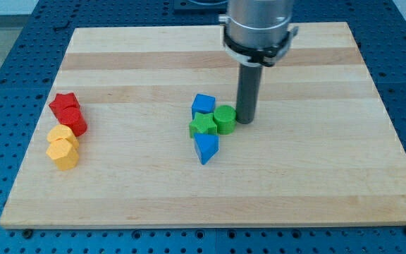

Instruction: Push the blue triangle to the left side of the green star

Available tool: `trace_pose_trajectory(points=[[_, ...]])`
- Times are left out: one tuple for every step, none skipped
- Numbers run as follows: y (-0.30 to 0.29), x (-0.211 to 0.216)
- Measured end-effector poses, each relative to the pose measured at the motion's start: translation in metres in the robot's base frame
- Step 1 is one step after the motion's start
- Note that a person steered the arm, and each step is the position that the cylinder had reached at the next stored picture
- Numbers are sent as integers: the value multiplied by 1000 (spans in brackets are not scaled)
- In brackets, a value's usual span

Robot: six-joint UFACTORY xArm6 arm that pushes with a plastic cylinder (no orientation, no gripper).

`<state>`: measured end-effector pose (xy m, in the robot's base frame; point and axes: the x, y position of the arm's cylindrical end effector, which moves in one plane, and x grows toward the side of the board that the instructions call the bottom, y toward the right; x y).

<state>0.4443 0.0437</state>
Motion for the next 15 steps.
trace_pose_trajectory(points=[[-8, -3], [11, 19], [17, 62], [-17, 89], [-58, 94], [-83, 91], [-106, 90], [-121, 80], [-121, 61], [-122, 58], [-128, 87], [-122, 117], [-72, 120], [-22, 113], [-15, 95]])
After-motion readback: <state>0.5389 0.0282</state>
